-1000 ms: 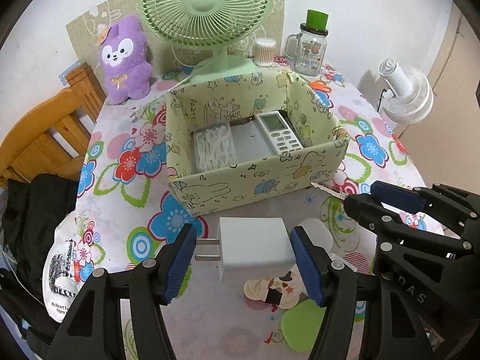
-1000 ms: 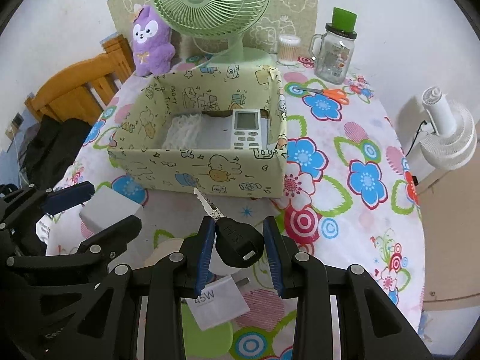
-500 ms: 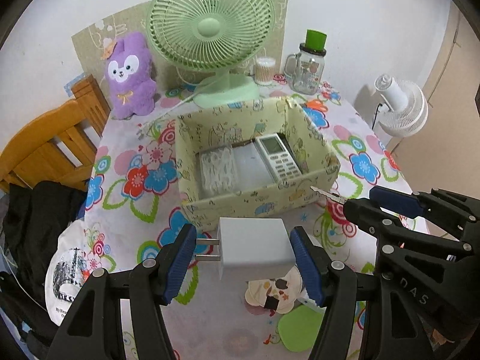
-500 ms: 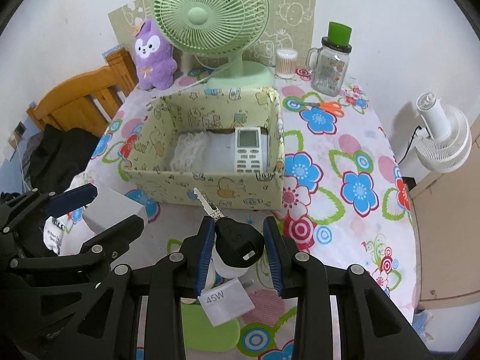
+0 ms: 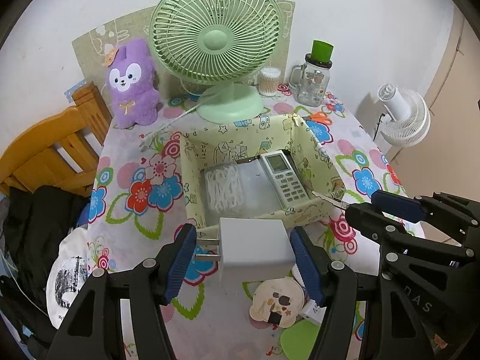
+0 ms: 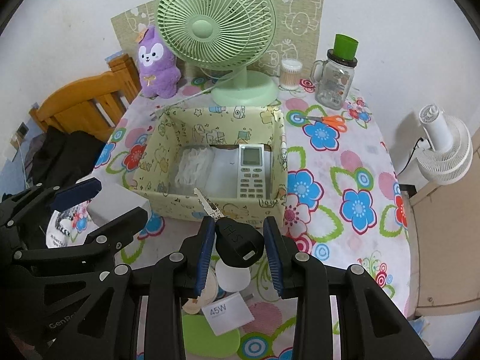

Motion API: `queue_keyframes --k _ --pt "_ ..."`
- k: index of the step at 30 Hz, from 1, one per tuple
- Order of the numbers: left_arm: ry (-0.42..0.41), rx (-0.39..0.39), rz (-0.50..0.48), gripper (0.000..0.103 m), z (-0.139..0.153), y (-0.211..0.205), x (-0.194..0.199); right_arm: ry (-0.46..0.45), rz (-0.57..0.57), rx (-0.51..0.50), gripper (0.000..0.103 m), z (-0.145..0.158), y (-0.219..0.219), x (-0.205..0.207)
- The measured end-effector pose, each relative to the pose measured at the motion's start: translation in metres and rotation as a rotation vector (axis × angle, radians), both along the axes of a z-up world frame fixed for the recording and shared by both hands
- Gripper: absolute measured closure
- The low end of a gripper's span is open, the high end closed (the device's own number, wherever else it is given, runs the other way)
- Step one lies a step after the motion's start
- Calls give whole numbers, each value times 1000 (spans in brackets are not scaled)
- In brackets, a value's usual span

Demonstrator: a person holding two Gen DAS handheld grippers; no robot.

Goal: Organize rigid objects
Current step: 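Carry plug charger with left gripper while right gripper carries key fob to fabric box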

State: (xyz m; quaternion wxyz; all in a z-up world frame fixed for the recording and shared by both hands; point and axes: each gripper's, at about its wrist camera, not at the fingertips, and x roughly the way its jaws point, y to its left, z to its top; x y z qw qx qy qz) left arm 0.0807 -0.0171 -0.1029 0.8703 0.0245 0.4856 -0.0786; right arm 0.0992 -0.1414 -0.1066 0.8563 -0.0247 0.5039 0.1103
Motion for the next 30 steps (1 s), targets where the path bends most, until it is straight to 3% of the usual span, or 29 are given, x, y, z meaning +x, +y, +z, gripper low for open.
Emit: queue_keyframes --k 30 --pt "48 -4 8 36 -31 5 67 27 36 -33 67 -16 5 69"
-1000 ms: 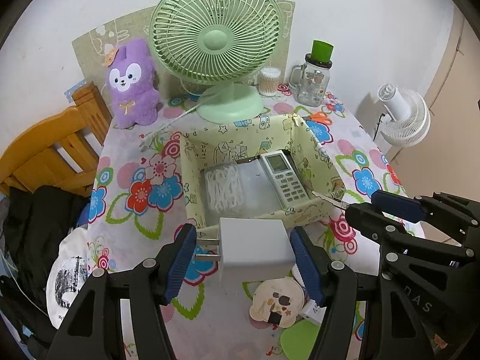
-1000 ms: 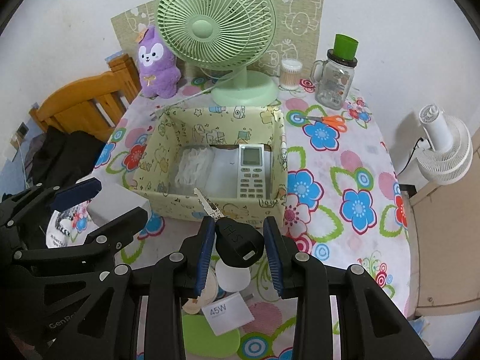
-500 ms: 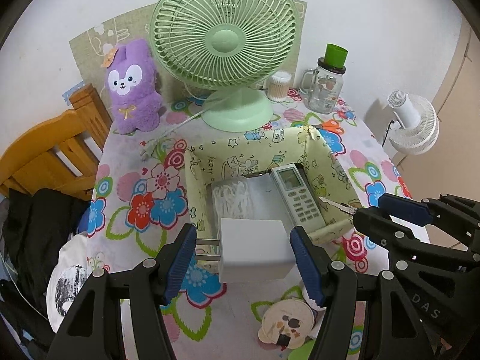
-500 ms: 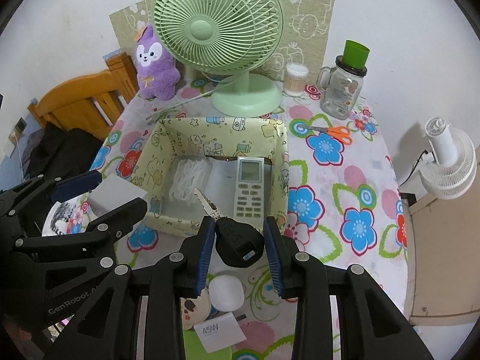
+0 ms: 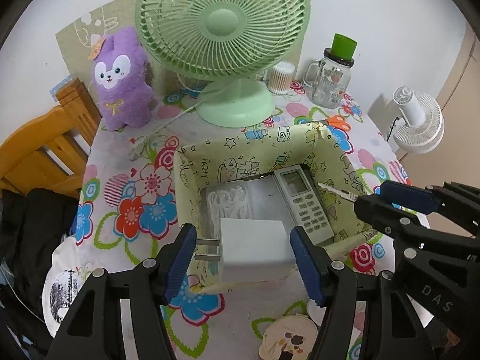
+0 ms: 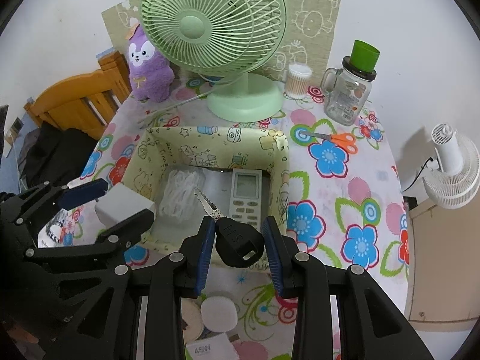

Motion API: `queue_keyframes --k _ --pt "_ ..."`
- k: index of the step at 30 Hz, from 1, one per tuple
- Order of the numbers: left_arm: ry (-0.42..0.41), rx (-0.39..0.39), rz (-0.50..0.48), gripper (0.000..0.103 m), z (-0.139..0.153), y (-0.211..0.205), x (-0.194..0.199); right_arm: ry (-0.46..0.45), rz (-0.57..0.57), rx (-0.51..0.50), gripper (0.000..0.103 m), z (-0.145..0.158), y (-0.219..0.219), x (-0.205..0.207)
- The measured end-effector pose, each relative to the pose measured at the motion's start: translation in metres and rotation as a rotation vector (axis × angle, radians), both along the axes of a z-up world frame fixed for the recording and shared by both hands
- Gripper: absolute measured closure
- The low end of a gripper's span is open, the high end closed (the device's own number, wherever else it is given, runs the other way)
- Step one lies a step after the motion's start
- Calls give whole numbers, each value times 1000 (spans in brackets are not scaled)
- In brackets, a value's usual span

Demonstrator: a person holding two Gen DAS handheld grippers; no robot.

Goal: Organize rigid objects
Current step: 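Carry plug charger with left gripper while right gripper carries key fob to fabric box, then lower white plug charger into fabric box and open left gripper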

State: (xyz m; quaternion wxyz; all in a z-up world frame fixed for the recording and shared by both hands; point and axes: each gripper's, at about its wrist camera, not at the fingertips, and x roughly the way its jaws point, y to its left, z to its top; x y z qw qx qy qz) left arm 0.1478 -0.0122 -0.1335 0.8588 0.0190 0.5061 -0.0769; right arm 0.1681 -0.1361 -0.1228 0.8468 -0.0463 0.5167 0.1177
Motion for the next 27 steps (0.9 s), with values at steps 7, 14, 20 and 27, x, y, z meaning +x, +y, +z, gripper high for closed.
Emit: queue_keyframes --k 7,14,20,27 --pt "26 -10 -3 36 -13 -2 17 12 -3 -7 67 -8 -2 18" --pt "52 -23 -19 36 -26 -10 30 17 9 -15 67 -14 1 32" --pt "80 -35 -25 36 -36 -16 37 41 17 -15 67 -24 3 41" --pt "142 -49 -37 36 -52 -21 44 72 19 2 67 -36 4 50"
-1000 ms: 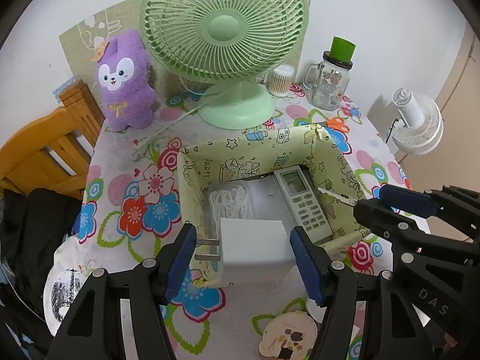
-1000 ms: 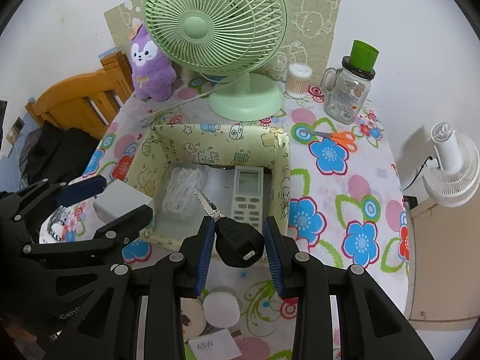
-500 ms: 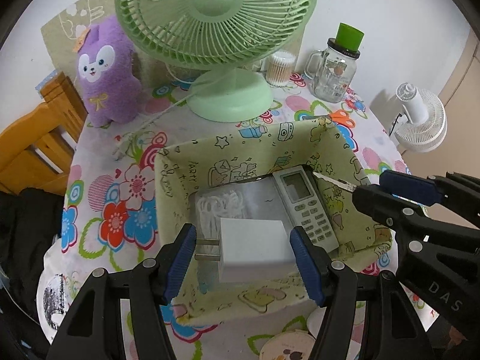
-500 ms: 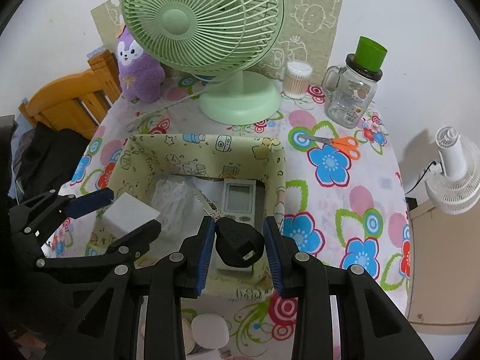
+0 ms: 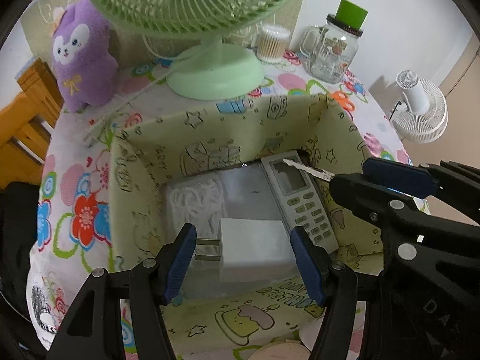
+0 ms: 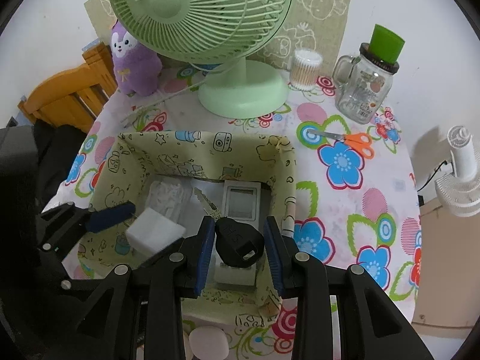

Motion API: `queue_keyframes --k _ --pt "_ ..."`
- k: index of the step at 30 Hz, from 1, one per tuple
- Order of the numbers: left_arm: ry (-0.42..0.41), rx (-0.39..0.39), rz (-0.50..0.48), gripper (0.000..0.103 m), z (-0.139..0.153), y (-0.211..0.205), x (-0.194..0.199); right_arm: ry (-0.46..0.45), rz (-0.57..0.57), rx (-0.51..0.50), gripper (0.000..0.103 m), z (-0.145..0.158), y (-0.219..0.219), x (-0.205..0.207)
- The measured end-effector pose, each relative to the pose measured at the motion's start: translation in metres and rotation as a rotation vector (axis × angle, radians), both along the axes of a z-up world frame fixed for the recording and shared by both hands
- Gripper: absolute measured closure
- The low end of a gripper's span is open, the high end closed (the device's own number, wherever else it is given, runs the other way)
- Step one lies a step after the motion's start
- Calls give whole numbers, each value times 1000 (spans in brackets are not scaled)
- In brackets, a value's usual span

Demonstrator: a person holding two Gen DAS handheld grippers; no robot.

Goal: Organize rigid objects
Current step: 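Lower white plug charger into fabric box and open left gripper, then lower black key fob into fabric box and open right gripper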

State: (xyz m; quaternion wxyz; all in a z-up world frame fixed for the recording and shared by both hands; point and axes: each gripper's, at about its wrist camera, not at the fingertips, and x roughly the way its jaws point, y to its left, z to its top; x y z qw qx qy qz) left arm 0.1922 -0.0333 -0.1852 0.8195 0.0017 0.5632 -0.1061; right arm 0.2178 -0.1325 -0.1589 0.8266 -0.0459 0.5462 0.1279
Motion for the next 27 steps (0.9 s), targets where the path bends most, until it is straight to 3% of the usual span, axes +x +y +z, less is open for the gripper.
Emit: queue_keyframes --k 3,7,13,27 --pt "0 5 -8 34 -2 -3 -1 8 8 4 67 -3 2 2" --pt "-5 0 -22 19 1 -6 -3 23 22 13 67 -7 6 5" --pt "-12 38 -30 7 9 -5 -7 40 47 32 67 -13 15 10" --pt "38 63 13 4 12 6 -9 127 70 86 66 -30 33 16"
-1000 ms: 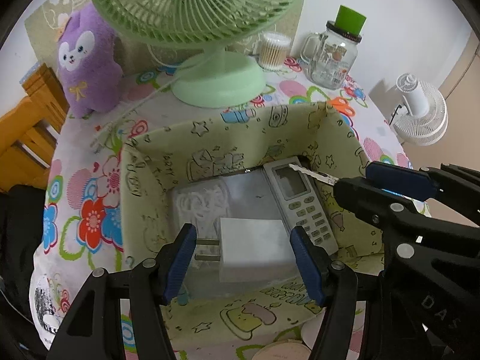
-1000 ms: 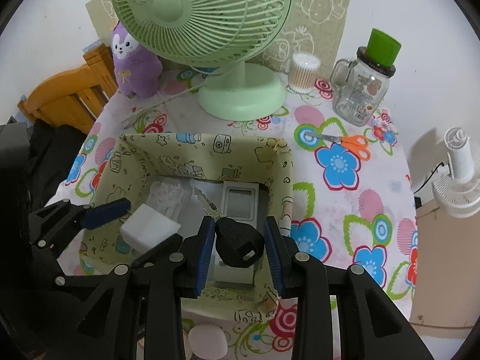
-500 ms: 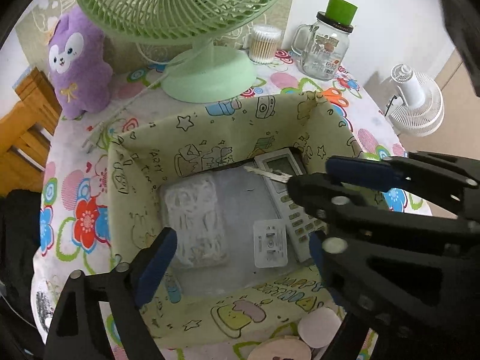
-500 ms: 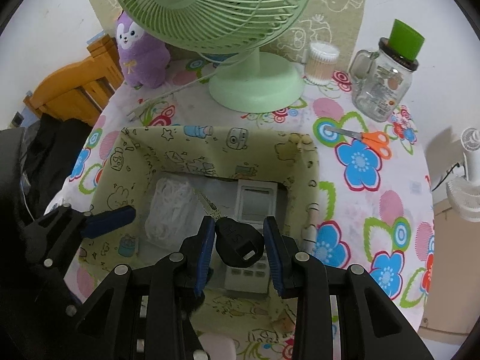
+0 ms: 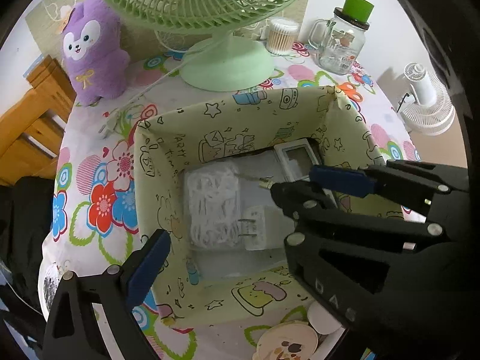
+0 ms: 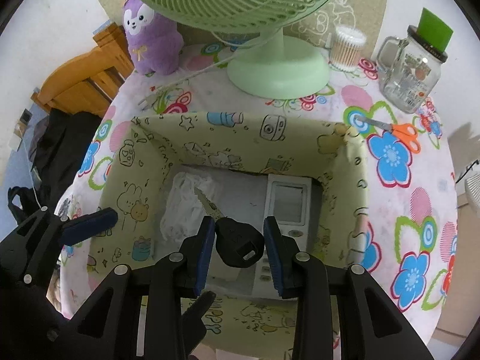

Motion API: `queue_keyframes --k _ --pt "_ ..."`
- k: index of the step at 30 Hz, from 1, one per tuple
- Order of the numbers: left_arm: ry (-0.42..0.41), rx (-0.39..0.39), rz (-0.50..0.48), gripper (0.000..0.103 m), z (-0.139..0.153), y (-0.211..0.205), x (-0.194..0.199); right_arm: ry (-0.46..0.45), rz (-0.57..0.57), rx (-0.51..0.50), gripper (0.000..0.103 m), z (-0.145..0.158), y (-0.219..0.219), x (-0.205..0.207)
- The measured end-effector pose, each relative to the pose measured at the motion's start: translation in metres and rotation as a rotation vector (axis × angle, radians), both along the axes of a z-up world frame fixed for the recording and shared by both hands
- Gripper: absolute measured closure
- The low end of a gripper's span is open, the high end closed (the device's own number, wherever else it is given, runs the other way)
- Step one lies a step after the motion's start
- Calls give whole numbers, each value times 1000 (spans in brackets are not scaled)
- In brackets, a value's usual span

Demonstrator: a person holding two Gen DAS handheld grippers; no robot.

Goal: Organize rigid objects
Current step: 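Lower black key fob into fabric box and open right gripper, then withdraw both grippers from fabric box toward the remaining items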

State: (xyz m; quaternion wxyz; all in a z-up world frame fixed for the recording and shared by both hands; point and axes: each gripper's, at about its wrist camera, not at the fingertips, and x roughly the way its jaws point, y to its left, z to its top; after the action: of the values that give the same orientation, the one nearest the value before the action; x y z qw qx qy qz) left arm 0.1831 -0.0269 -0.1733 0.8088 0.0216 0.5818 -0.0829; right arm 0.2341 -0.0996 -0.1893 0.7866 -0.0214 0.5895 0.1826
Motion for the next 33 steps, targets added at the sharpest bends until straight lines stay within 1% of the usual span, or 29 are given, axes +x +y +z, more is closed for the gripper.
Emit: queue_keyframes --k 3,6,9,11,12,13,18,22,27,33 --pt "-3 4 -6 4 1 0 -2 12 8 23 66 0 1 -4" --pt "-6 14 -10 4 2 0 -4 24 1 23 66 0 0 -6" --pt "-13 19 -13 4 5 -1 -7 13 1 28 66 4 -1 -9" --pt "-18 27 -16 4 6 -1 -9 4 3 32 57 7 -2 -12" --pt "-20 31 -18 4 7 -1 -10 -8 -1 32 42 10 -3 -14" --pt "-24 30 -20 4 8 -1 -11 -21 -4 33 32 14 -4 -17" --pt "-40 30 -22 4 16 -1 -18 -52 -14 27 23 26 -8 -24" --pt "-51 14 -29 4 23 -2 -25 -66 -34 34 15 33 -12 -32" --pt "-69 17 -38 3 30 -4 -36 -88 -45 32 12 41 -15 -44" --pt "-88 23 -41 3 37 -5 -48 -109 -72 24 12 51 -22 -60"
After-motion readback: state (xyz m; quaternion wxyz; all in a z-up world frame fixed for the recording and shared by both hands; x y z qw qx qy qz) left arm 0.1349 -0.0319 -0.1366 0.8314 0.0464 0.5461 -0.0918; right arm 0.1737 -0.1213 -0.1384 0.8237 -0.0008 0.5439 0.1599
